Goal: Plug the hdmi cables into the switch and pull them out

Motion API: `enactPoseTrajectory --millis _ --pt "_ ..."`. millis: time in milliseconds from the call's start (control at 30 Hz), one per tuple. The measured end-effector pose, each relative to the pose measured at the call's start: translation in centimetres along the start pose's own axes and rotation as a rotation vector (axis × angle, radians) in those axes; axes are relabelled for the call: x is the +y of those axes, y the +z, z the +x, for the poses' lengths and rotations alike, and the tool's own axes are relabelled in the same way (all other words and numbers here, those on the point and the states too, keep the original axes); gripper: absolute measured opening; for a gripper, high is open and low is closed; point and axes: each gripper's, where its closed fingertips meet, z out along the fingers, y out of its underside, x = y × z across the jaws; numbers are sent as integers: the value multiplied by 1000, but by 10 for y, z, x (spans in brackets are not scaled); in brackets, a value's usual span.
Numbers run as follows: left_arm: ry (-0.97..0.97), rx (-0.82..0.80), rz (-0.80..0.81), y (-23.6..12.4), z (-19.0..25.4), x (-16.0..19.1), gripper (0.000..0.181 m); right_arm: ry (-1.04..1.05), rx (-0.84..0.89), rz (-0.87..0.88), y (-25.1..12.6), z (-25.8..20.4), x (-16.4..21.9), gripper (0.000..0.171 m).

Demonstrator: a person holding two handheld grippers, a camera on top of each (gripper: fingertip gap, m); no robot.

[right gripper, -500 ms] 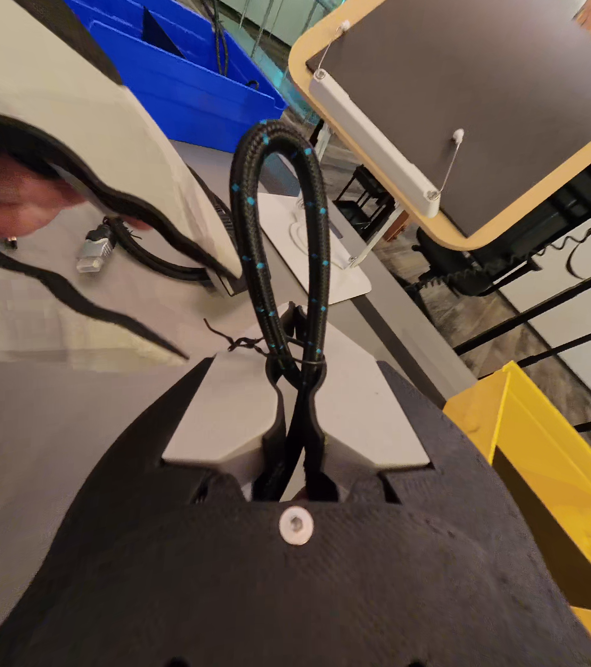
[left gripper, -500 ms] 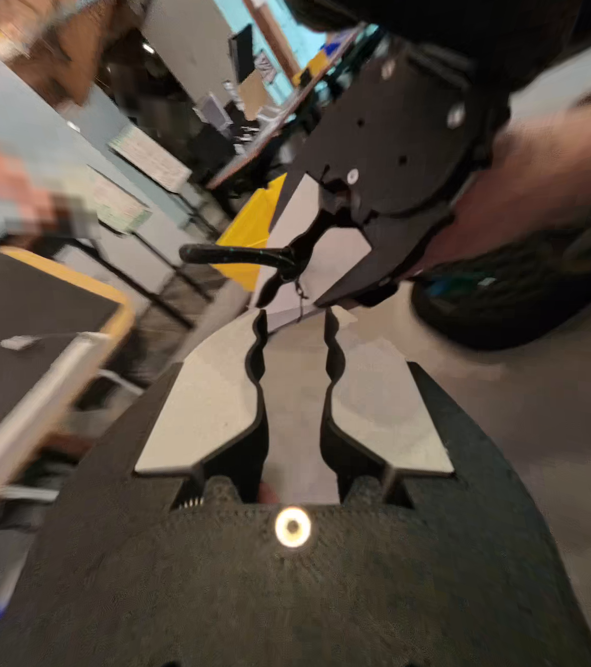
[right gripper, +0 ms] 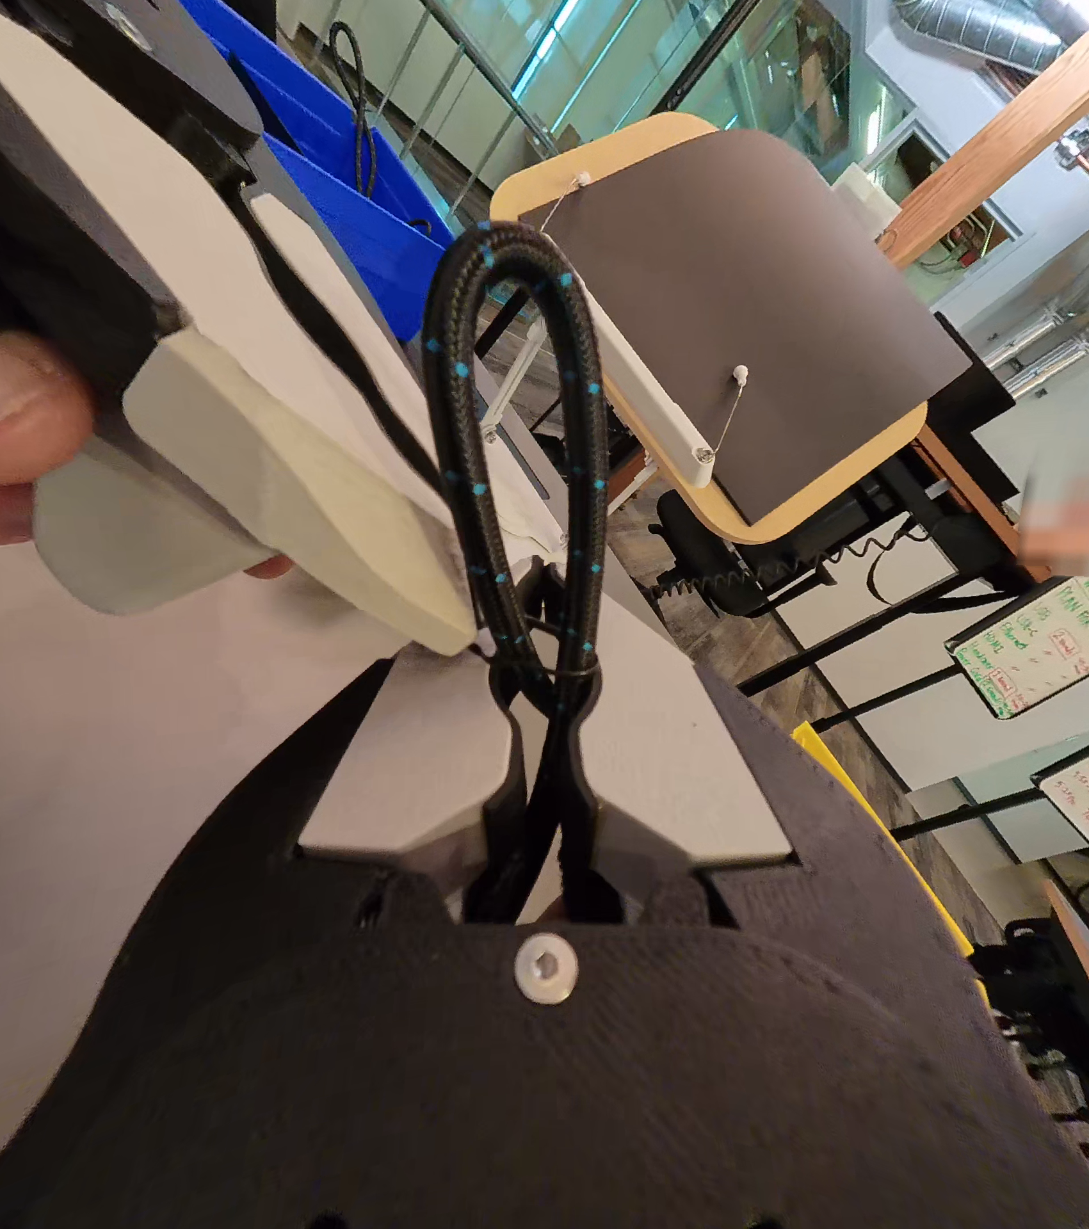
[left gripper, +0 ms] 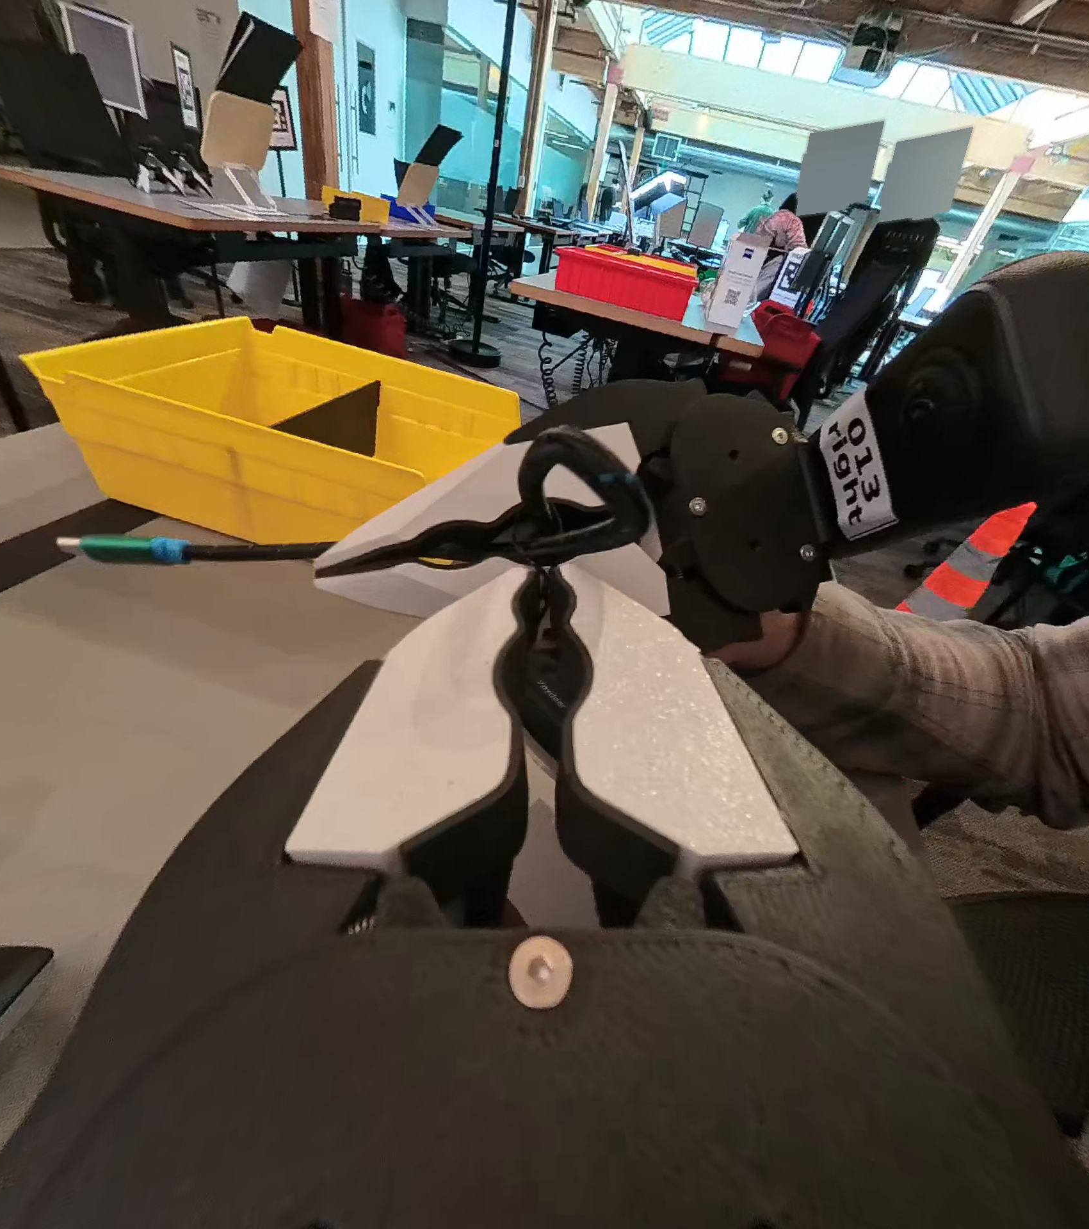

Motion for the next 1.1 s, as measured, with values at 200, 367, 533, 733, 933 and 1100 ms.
enactPoseTrajectory --millis 200,367,533,733,933,1100 --pt "71 -46 -10 6 -1 1 1 3 9 -26 1 3 7 0" --pt "380 -234 -97 6 -10 4 1 57 -41 -78 4 -2 14 0" --pt "1041 -509 -282 4 -19 4 1 260 -172 -121 6 -15 22 0" --pt "1557 -589 -395 0 -25 2 0 517 -341 -129 6 -31 23 0" --pt "1322 -491 -354 -3 -25 -1 1 428 -295 -101 7 -29 19 0" --pt "872 -369 -268 0 -20 -3 0 345 -234 -65 8 -22 15 0"
